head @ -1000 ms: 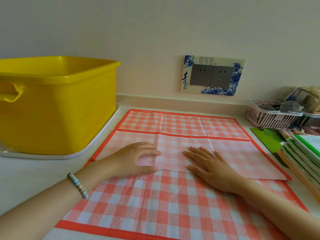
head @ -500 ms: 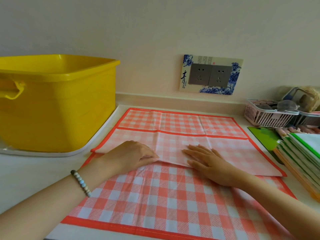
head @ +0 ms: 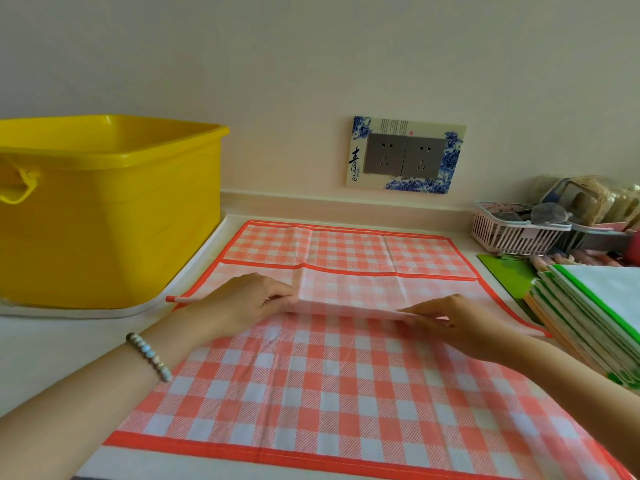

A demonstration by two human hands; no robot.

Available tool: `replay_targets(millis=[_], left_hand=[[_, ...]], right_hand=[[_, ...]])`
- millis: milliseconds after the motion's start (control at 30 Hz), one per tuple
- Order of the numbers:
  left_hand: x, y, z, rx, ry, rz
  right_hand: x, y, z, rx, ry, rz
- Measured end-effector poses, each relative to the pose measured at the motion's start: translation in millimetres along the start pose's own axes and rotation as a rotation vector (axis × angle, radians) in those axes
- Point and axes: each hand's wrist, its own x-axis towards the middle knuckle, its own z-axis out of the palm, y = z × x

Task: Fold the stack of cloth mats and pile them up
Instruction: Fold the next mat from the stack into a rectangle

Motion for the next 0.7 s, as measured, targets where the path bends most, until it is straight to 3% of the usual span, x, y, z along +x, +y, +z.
replay_targets(millis=[267,500,600,700], left_hand=[[3,20,-41,-0.193,-0.165,0.028],[11,31,-86,-0.184,-0.395,-0.12],[19,32,-92,-0.133,-0.328,-0.156],[31,32,-84,-0.163,-0.054,-0.115]], right_hand=[[1,-12,-41,0.082,-0.149,-0.056],[6,-28,-87,0.284,-0.434,0.006],[15,-26,-93,0.314,-0.424,0.016],[30,-20,-89,0.202,-0.273,0.028]])
